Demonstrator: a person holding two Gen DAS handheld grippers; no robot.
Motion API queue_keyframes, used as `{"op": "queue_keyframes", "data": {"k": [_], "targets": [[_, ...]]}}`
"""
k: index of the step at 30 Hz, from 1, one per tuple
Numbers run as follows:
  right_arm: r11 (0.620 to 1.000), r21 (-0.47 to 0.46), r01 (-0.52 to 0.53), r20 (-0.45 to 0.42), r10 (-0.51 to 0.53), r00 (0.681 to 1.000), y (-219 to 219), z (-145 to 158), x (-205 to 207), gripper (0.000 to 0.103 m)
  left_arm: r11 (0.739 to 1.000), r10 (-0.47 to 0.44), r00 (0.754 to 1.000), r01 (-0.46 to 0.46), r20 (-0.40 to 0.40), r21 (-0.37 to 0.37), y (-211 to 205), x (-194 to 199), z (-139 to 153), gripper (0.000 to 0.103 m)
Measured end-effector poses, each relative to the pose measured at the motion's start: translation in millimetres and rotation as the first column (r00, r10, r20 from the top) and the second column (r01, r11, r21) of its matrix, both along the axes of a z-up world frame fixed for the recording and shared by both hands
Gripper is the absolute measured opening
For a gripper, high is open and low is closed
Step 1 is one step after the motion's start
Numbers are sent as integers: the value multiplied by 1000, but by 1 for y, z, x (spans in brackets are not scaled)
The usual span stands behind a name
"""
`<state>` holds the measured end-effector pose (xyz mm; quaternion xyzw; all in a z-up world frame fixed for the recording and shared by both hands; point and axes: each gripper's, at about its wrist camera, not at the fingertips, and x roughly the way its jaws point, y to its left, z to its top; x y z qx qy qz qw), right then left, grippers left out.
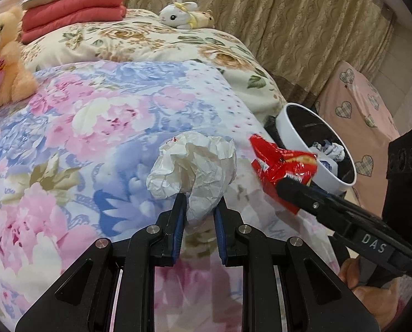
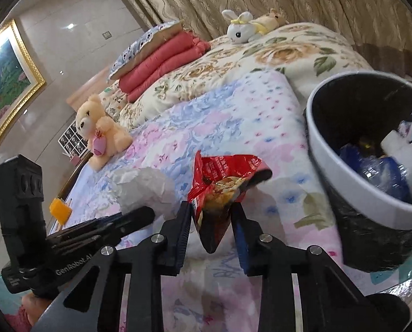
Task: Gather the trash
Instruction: 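Lift the tissue and red wrapper and carry both toward the bin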
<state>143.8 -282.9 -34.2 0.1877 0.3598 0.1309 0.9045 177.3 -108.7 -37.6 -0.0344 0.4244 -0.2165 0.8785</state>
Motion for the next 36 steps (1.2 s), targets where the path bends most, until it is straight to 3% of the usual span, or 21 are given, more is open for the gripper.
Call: {"op": "queue_keyframes", "data": {"k": [21,36], "targets": [[999,30,28,48,-30,998,-23,15,-14,17,998,-62,998,62,23,14,-32,-1,9,19],[991,71,117,93,-124,988,-66,33,-27,10,992,-129,990,127,60,24,-69,-1,28,19]]}}
